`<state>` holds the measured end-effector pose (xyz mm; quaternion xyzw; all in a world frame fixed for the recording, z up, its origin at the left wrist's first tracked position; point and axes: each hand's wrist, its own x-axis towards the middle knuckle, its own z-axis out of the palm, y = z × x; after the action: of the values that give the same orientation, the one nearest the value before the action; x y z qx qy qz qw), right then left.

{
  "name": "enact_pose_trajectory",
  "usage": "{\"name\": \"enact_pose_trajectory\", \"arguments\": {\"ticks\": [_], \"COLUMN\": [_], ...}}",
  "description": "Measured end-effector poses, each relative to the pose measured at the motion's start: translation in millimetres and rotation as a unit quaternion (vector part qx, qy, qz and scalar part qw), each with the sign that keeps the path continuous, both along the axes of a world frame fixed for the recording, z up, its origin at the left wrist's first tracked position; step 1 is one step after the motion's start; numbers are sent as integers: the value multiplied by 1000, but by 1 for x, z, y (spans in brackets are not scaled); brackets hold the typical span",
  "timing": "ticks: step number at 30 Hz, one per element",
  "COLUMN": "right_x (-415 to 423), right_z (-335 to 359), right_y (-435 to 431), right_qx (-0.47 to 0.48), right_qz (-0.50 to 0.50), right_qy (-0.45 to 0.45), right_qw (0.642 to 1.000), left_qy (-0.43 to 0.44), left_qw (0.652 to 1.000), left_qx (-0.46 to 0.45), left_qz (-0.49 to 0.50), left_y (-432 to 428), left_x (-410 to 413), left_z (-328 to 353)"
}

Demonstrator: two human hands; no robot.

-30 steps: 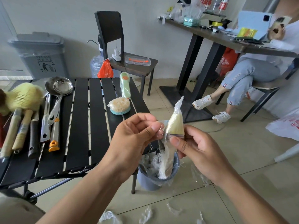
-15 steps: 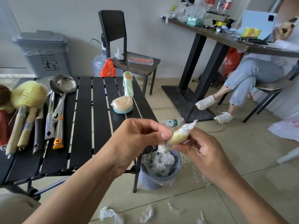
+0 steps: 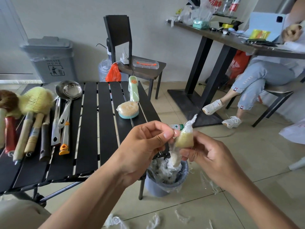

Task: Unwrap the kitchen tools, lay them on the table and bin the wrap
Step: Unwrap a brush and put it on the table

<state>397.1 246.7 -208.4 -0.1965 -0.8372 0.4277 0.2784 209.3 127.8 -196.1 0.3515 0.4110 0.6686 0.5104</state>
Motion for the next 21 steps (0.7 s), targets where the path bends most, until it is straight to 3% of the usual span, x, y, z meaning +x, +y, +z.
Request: {"name": "enact_pose_trajectory", "arguments": {"ticks": [3,9,11,13,14,17,21], "right_x": [1,0,0,-2,-2,-4,-3], "right_z": [0,-6,-9,-12,-13,-15,-13], "right_y": [0,2,3,3,4,4,8], "right_qx": [7,56,67,83,83,60,-3], "right_qz": [-3,-2,-9,-23,-28,-40,-44], "right_qy": [-4,-34,-46,-49,-45,-43,-34], "right_qw": [1000,998,997,995,995,996,998], "left_qy": [-36,57,197,391,437,431,275], "left_qw": [998,994,977,912,889,890,955], "left_qx": [-39,-75,-82,-87,-83,-87,-79], "left_qz": [-25,-48,5,90,112,123,81], "left_y": [0,-4,-6,-5,-5,-7,-9], "left_x": [-4,-9,-9,-11,-10,-8,-10], "left_z": [0,4,8,9,11,12,9]}}
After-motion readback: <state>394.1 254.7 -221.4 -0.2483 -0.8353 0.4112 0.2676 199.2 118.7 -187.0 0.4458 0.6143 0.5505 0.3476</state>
